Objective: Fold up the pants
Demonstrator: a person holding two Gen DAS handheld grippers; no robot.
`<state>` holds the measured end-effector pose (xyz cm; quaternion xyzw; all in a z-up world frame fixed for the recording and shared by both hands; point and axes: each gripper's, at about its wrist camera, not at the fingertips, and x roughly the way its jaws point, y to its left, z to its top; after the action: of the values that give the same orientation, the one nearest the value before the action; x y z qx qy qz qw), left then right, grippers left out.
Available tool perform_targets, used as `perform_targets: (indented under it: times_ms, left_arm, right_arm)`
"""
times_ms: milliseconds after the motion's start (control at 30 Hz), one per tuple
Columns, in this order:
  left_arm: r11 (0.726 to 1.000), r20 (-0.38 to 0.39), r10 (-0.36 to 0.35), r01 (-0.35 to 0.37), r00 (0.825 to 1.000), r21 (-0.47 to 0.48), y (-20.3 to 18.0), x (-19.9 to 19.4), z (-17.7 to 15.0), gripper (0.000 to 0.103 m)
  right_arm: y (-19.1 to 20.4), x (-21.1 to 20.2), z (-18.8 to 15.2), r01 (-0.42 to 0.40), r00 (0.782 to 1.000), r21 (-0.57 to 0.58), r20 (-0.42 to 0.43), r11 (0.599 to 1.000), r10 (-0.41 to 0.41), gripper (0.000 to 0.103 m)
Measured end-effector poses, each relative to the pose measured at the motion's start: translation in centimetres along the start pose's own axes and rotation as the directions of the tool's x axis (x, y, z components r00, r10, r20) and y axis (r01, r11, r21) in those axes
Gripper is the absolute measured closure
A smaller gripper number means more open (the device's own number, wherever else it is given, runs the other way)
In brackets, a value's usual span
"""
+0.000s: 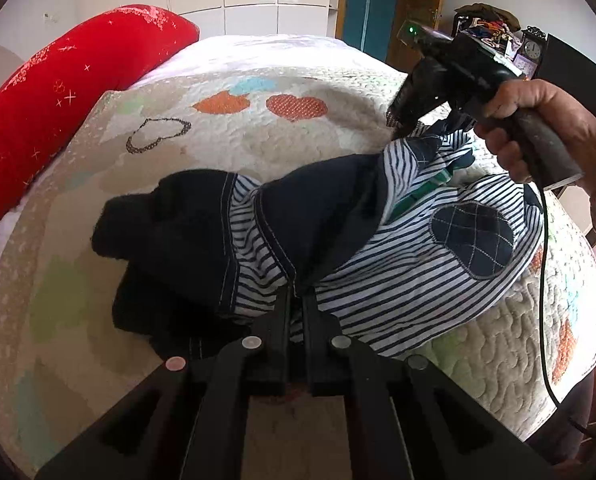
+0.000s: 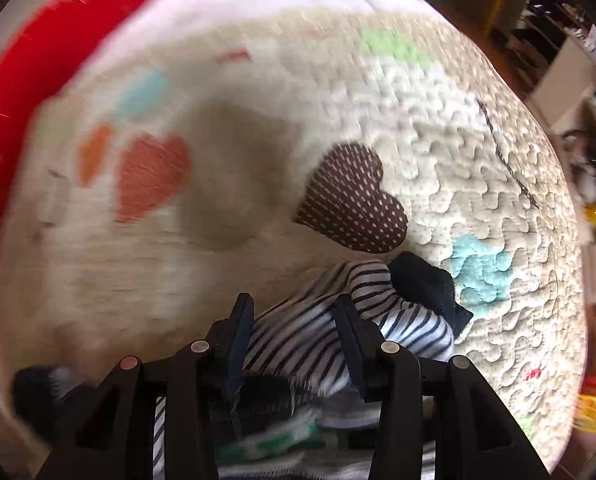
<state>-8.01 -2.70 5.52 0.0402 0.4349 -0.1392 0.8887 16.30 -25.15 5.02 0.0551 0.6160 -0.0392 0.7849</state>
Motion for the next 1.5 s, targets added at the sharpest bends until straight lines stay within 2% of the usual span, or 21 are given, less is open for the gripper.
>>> perform_targets:
  times_ms: [33,67,100,133,233,267,433,667,867,900,1000,1033,1067,1100,1133,1167,1267,1333,1367,1400,1500]
  left_arm:
    - [1.000,0.000,0.000,0.000,1.000,-0.004,0.1,0.0,0.0,0.098]
    - [1.000,0.002,0.007,-0.007,1.000,-0.008,0.3,-0.1,0.1,0.098]
    - [1.000,0.006,0.013,-0.013,1.000,-0.014,0.6,-0.2,0.3,0.098]
    - [1.000,0.012,0.015,-0.014,1.000,-0.020,0.8,-0.4,0.4,0.098]
    - [0.999,0.035,0.020,-0.019,0.999,-0.037,1.4,-1.3,1.0,0.098]
    - [0.999,0.043,0.022,-0.021,0.999,-0.037,1.4,-1.7,1.0,0.098]
    - [0.998,0.044,0.059,-0.059,0.997,-0.004,0.4,-2.4,0.1,0.098]
    - [0.996,-0.029,0.092,-0.092,0.995,0.006,-0.6,-1.2,-2.5,0.098]
    - [0.993,-0.055,0.117,-0.116,0.992,0.022,-0.4,-1.5,-3.9,0.097]
    - [0.994,-0.059,0.110,-0.110,0.992,0.019,-0.3,-1.7,-4.0,0.097]
    - [0.997,-0.061,0.078,-0.079,0.995,-0.007,0.4,-2.5,-4.3,0.097]
    - [0.997,-0.052,0.072,-0.073,0.996,-0.018,0.5,-3.1,-4.4,0.097]
    - [0.998,-0.039,0.061,-0.063,0.997,-0.031,0.7,-3.7,-4.3,0.097]
    - [0.998,-0.026,0.050,-0.051,0.998,-0.043,0.7,-4.2,-4.2,0.097]
    - [0.998,-0.013,0.039,-0.040,0.999,-0.055,0.8,-4.8,-4.1,0.097]
    - [0.997,0.002,0.033,-0.033,0.999,-0.063,0.8,-5.4,-3.9,0.097]
    - [0.997,0.036,0.033,-0.030,0.999,-0.066,0.8,-6.7,-3.3,0.093]
    - [0.997,0.055,0.037,-0.033,0.998,-0.070,0.8,-7.3,-3.0,0.082]
    - [0.997,0.061,0.040,-0.036,0.997,-0.074,0.8,-7.4,-2.9,0.077]
    - [0.997,0.064,0.038,-0.033,0.997,-0.076,0.9,-7.5,-2.8,0.076]
    - [0.997,0.066,0.028,-0.023,0.997,-0.080,0.9,-7.5,-2.9,0.076]
  right_arm:
    - [-0.1,0.2,0.1,0.011,1.000,0.011,0.003,1.000,-0.011,0.079]
    - [-0.4,-0.1,0.1,0.002,1.000,0.020,0.017,1.000,-0.003,0.093]
    - [-0.9,-0.8,0.1,-0.038,0.998,0.035,0.041,0.999,0.037,0.099]
    - [-1.5,-1.8,0.0,-0.080,0.994,0.046,0.076,0.996,0.076,0.101]
    - [-3.8,-5.4,-1.0,-0.172,0.972,0.065,0.176,0.983,0.158,0.101]
    - [-4.8,-6.9,-1.8,-0.211,0.958,0.066,0.211,0.975,0.193,0.101]
    - [-9.0,-10.7,-7.2,-0.307,0.913,0.064,0.302,0.950,0.274,0.101]
    - [-14.2,-7.9,-17.1,-0.416,0.878,0.144,0.319,0.898,0.356,0.101]
    - [-18.7,-5.9,-22.1,-0.447,0.863,0.268,0.381,0.853,0.333,0.100]
    - [-19.1,-6.2,-22.3,-0.442,0.863,0.280,0.391,0.853,0.319,0.100]
    - [-19.8,-8.8,-22.5,-0.435,0.843,0.250,0.450,0.865,0.294,0.099]
    - [-19.3,-9.8,-21.9,-0.435,0.835,0.222,0.462,0.873,0.299,0.094]
    - [-19.1,-10.2,-21.6,-0.434,0.832,0.208,0.466,0.876,0.302,0.087]
    - [-18.5,-10.6,-20.7,-0.436,0.826,0.191,0.473,0.879,0.307,0.068]
    - [-18.0,-10.6,-19.9,-0.440,0.823,0.183,0.474,0.879,0.313,0.054]
    - [-17.5,-10.3,-19.0,-0.436,0.827,0.183,0.468,0.881,0.311,0.052]
    - [-16.0,-8.2,-16.6,-0.418,0.853,0.207,0.424,0.885,0.304,0.052]
    - [-15.5,-6.8,-15.6,-0.391,0.876,0.229,0.390,0.892,0.284,0.053]
    - [-15.2,-6.1,-15.1,-0.389,0.880,0.239,0.382,0.890,0.283,0.059]
    - [-15.2,-5.8,-15.1,-0.396,0.880,0.247,0.376,0.884,0.290,0.091]
    - [-16.5,-6.5,-16.3,-0.471,0.843,0.282,0.421,0.836,0.333,0.094]
